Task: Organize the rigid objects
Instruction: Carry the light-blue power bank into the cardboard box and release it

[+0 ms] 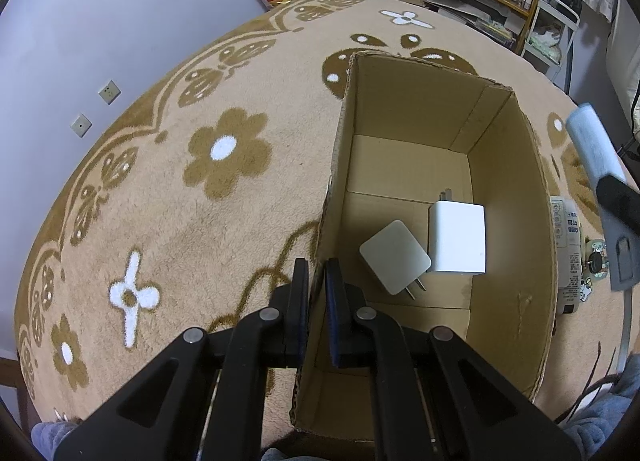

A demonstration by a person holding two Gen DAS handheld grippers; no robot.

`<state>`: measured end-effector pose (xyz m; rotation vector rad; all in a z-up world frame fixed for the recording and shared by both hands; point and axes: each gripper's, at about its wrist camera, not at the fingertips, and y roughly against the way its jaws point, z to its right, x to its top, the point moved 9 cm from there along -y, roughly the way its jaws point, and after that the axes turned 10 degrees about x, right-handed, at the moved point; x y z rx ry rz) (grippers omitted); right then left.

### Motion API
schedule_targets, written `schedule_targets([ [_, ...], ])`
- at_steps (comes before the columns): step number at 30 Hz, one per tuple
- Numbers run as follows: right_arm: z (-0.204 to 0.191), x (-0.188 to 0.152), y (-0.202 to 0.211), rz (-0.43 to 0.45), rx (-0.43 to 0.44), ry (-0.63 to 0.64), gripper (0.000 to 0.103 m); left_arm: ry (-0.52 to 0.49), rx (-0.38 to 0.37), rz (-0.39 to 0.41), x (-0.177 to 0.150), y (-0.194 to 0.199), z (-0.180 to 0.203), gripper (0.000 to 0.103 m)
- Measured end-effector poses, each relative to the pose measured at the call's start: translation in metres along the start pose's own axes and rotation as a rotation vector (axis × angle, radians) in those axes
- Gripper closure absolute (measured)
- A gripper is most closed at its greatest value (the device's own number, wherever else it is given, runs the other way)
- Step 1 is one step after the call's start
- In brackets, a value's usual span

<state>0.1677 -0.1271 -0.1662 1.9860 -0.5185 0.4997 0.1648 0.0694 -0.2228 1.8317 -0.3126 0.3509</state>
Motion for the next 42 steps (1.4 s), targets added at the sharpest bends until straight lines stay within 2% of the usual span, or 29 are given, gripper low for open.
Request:
schedule_targets([
  [5,-0.018,0.018,-0.004,0.047,0.017,0.042,0.074,0.001,0.001,-0.002,0.0,-0.001,0.001,0.096],
  [9,-0.03,0.017,-0.008,0.063,0.059,0.055,0.074,-0.021,0.032,0.01,0.0,0.0,0.004,0.095],
  [17,-0.04,0.006,-0.026,0.05,0.098,0.046,0.074,-0.011,0.021,0.007,0.0,0.002,0.003,0.095],
  [21,-0.048,-0.001,-0.038,0.003,0.101,0.091,0.074,-0.01,0.02,0.005,0.0,0.002,0.003,0.095],
  [29,-0.04,-0.015,-0.06,-0.061,0.045,0.105,0.074,-0.011,0.022,0.005,0.0,0.002,0.003,0.095],
  [33,-0.037,-0.017,-0.066,-0.091,-0.025,0.172,0.074,-0.015,0.025,0.009,0.0,0.002,0.004,0.095],
  [37,-0.038,-0.017,-0.073,-0.106,-0.006,0.156,0.074,-0.008,0.015,0.007,-0.001,0.002,0.003,0.095],
  [39,-0.037,-0.017,-0.074,-0.104,-0.018,0.168,0.089,-0.005,0.013,0.006,-0.001,0.002,0.003,0.095],
  [42,-0.037,-0.015,-0.071,-0.097,-0.014,0.166,0.089,-0.013,0.019,0.007,-0.001,0.002,0.004,0.095],
])
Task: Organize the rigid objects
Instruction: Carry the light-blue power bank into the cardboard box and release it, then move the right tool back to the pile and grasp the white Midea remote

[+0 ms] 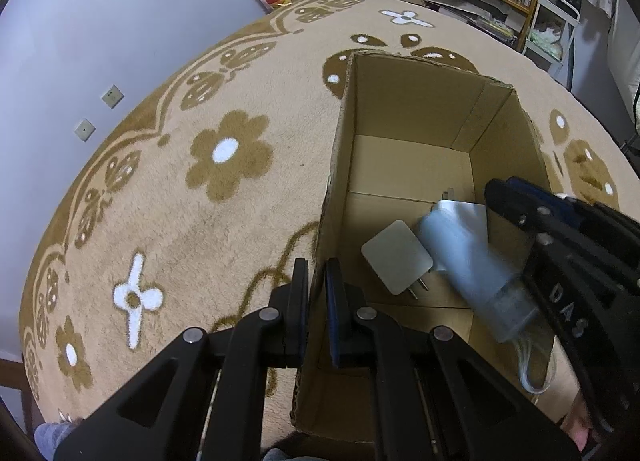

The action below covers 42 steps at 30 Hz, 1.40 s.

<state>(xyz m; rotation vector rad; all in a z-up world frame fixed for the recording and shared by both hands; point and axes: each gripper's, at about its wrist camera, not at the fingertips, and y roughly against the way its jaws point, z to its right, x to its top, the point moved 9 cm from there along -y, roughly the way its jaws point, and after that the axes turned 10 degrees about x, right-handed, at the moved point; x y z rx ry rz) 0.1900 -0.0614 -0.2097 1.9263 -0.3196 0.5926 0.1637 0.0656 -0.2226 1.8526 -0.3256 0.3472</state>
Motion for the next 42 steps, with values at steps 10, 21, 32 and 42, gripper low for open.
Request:
schedule_targets([
  [10,0.0,0.004,0.009,0.012,0.035,-0.027,0.089,0.003,-0.001,0.002,0.0,-0.001,0.0,0.095],
  [21,-0.003,0.017,0.038,0.045,-0.004,0.029,0.038,0.012,-0.011,-0.001,-0.001,-0.001,-0.002,0.095],
  [32,0.036,0.023,0.071,0.041,-0.128,0.017,0.0,0.013,-0.014,-0.003,-0.001,0.0,-0.001,0.095],
  [42,0.087,0.0,0.075,0.014,-0.237,-0.139,0.0,0.022,-0.025,-0.008,-0.001,-0.001,-0.002,0.095],
])
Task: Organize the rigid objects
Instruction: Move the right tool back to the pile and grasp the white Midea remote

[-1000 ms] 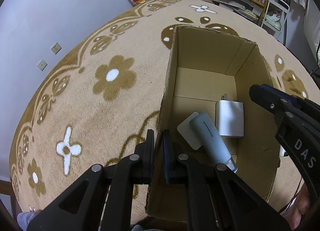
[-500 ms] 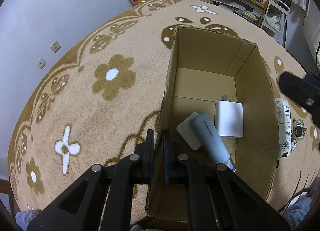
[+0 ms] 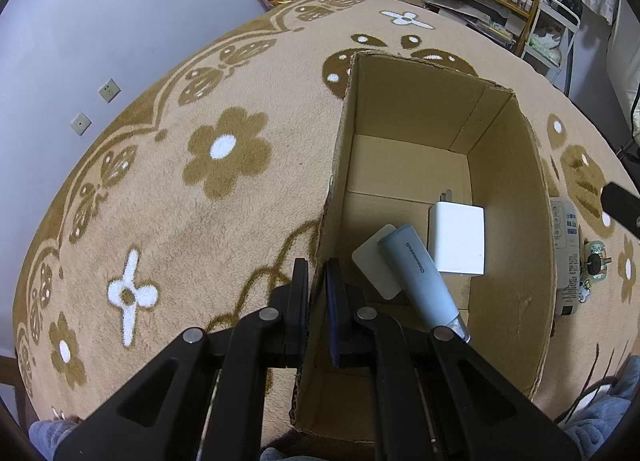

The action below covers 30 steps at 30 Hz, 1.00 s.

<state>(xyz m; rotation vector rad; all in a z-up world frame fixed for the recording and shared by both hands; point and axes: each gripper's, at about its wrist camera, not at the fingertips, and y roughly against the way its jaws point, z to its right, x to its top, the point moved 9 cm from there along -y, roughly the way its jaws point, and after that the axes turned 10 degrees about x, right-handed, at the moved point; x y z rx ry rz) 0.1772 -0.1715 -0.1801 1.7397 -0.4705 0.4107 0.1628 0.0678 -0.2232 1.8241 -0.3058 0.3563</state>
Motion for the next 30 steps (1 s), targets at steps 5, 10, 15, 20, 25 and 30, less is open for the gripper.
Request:
schedule_targets([
  [5,0.012,-0.01,-0.002,-0.001,-0.036,-0.015,0.0,0.001,-0.002,0.0,0.0,0.0,0.0,0.095],
  [10,0.024,-0.024,-0.017,-0.026,-0.068,-0.008,0.0,0.012,-0.016,-0.005,0.0,0.0,-0.001,0.095],
  [15,0.032,-0.033,-0.038,-0.049,-0.062,-0.028,0.0,0.012,-0.017,-0.005,0.0,0.0,0.0,0.095],
  [20,0.034,-0.038,-0.053,-0.058,-0.068,-0.025,0.0,0.014,-0.018,-0.007,0.0,0.0,0.0,0.095],
  [25,0.032,-0.042,-0.066,-0.067,-0.065,-0.006,0.012,0.011,-0.016,-0.007,0.0,0.001,0.0,0.095],
  [30,0.032,-0.052,-0.081,-0.115,0.036,-0.084,0.02,0.008,-0.014,-0.007,0.0,0.001,0.0,0.095],
])
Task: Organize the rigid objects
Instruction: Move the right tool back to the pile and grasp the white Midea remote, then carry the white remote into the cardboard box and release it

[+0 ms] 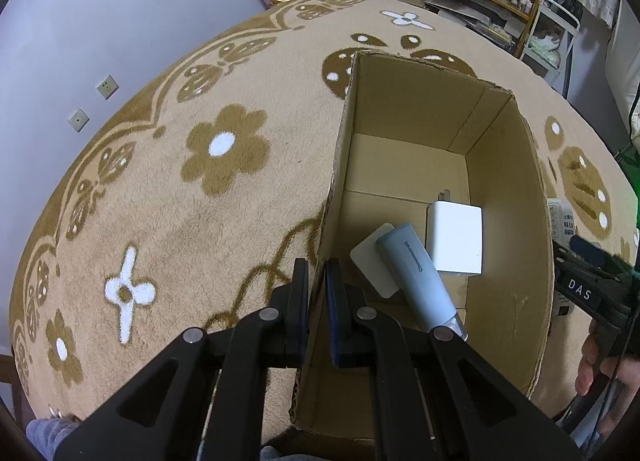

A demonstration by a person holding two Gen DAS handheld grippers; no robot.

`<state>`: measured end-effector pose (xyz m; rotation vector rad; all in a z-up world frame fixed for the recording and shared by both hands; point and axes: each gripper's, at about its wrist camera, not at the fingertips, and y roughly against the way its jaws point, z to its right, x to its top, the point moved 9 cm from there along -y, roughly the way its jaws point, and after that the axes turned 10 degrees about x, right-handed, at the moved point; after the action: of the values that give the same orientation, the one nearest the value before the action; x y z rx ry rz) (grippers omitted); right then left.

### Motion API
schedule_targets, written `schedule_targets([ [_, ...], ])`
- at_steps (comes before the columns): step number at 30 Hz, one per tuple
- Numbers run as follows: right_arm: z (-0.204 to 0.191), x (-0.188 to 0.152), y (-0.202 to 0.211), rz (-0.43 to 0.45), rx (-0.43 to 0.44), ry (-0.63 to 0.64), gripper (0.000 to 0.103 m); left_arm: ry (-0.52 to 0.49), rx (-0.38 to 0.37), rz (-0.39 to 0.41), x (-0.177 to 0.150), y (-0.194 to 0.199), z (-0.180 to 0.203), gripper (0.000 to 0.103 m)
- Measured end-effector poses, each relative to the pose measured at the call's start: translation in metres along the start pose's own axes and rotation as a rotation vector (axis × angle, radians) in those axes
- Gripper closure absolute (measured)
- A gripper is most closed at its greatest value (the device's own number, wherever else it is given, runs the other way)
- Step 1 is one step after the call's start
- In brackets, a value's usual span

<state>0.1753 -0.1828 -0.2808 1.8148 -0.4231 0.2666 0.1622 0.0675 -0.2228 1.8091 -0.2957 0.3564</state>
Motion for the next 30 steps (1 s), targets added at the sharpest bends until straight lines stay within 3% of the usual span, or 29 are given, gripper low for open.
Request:
schedule_targets([
  [7,0.005,-0.001,-0.004,0.004,0.006,-0.027,0.019,-0.004,0.006,0.002,0.0,0.0,0.0,0.095],
  [9,0.003,-0.001,-0.005,0.005,0.019,-0.028,0.025,-0.002,0.005,0.001,0.0,0.0,0.0,0.095],
  [11,0.002,-0.003,-0.01,-0.01,0.028,-0.034,0.037,-0.003,0.005,0.001,-0.001,0.0,0.0,0.095],
  [15,0.0,-0.016,-0.028,-0.063,0.119,-0.121,0.039,-0.002,0.002,0.0,-0.001,0.0,0.0,0.095],
  [23,-0.007,-0.016,-0.038,-0.039,-0.02,-0.077,0.039,-0.004,0.004,0.001,-0.001,0.0,0.0,0.095],
  [26,-0.007,-0.015,-0.036,-0.032,-0.077,-0.035,0.05,-0.003,0.003,0.0,-0.001,0.0,0.0,0.095],
  [28,-0.001,-0.012,-0.03,-0.018,-0.121,-0.04,0.051,-0.004,0.005,0.0,-0.001,0.0,0.0,0.095],
  [30,0.003,-0.01,-0.024,-0.012,-0.099,-0.057,0.051,-0.002,0.003,0.0,-0.001,0.0,0.0,0.095],
])
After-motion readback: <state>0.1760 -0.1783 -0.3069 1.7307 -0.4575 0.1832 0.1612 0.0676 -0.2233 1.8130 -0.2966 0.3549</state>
